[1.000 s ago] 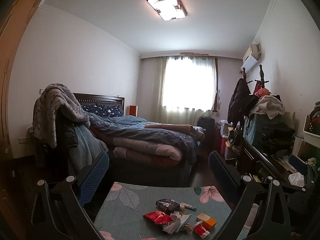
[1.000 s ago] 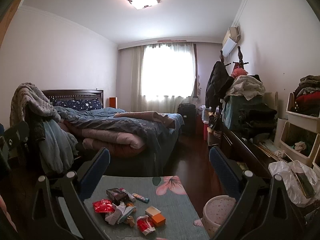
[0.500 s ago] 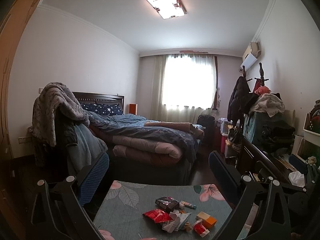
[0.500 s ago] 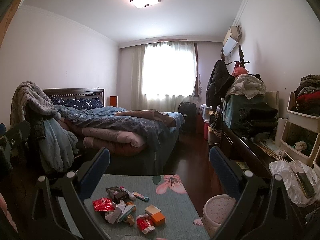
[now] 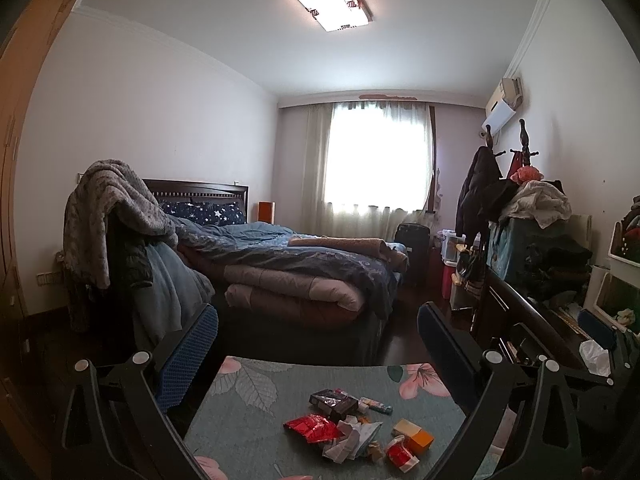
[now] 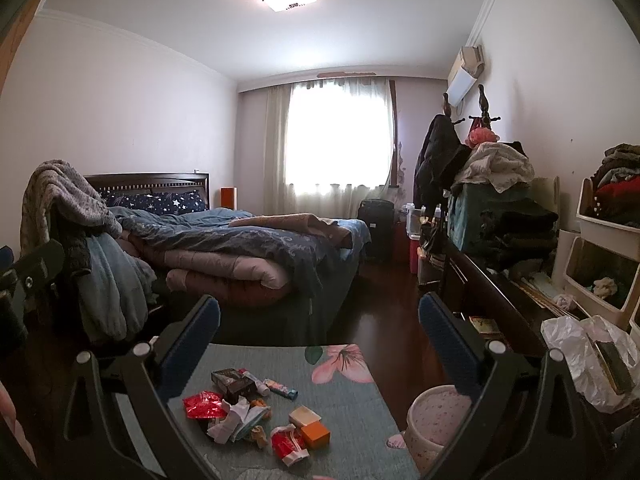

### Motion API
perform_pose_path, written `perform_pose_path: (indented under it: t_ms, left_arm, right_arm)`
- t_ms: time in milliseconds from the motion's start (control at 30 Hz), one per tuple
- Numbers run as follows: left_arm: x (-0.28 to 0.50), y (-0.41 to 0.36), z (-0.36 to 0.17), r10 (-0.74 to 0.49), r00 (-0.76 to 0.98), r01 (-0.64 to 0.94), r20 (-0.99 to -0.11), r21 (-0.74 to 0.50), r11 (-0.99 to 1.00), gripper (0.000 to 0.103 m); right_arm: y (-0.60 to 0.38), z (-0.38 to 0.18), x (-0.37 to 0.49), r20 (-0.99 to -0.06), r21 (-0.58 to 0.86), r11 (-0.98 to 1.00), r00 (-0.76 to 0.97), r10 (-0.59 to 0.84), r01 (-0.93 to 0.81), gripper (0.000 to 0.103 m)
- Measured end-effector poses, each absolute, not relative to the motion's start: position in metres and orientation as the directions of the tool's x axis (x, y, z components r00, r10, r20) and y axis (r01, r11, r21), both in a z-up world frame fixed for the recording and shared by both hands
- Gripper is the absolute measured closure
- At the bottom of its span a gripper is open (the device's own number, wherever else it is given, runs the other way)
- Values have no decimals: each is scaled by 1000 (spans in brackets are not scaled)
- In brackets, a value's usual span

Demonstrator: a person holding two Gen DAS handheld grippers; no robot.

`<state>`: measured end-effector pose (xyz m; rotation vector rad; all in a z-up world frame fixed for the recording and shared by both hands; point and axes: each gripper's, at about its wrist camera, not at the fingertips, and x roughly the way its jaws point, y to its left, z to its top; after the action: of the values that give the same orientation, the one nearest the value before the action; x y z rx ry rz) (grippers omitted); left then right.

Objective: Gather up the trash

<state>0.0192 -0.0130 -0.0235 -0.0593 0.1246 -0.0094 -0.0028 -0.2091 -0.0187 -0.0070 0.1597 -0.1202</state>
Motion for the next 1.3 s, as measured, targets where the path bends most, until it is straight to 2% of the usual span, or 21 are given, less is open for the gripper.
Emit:
perform_pose_path:
  t_ms: [467,1100,1200,1267,1300]
  left_arm:
    - [20,-13,-22,-12,992,5,-128,-59,998,4]
    - [47,-19,-32,-11,981,0,-194,-54,999,4]
    - [60,-17,-48,-7,972,-9,-234,-66,998,4]
    - [76,-16,-67,-3,954,-17,-299,-63,998,4]
    - [90,-15,-85,-3,933,-21,-360,-63,998,4]
  right_arm:
    - [-209,-23,3,-166,-19,993,980,-114,113,3]
    - [-217,-53,36,-253,-11,992,960,-124,125,3]
    - [-222,-72,51,-312,-18,991,940,-135,136,3]
    - [-225,-91,65,-372,-29,990,917,-142,141,3]
    - [-227,-104,75,-412,-35,989,899,-146,145,3]
